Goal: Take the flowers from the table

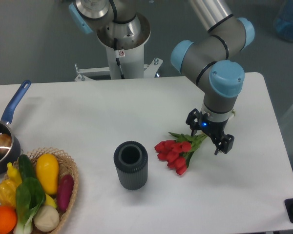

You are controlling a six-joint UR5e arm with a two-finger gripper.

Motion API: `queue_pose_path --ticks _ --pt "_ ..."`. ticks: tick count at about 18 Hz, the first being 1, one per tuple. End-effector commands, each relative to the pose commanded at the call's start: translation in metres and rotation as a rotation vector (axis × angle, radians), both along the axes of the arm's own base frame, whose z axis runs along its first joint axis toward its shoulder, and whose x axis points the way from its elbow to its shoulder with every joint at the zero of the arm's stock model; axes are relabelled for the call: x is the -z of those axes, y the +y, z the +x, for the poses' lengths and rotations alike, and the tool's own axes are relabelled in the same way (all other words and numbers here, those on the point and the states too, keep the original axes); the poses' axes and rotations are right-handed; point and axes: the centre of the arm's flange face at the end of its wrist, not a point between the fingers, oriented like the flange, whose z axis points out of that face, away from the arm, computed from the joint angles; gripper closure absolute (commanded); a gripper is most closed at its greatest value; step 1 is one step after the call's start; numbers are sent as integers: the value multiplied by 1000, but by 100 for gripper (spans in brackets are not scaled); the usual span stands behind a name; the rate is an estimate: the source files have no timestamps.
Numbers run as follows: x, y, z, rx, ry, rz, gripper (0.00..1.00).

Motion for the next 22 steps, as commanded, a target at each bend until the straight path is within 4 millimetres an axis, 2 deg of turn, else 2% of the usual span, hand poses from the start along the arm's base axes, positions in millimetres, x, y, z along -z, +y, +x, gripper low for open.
queue_pose_path --ticks 5,10,18,22 --pt "-1 1 1 11 2 2 0" --pt "-3 13 6 21 22 17 0" --pt "14 10 8 17 -13 26 0" --pt "13 7 5 23 -10 26 0"
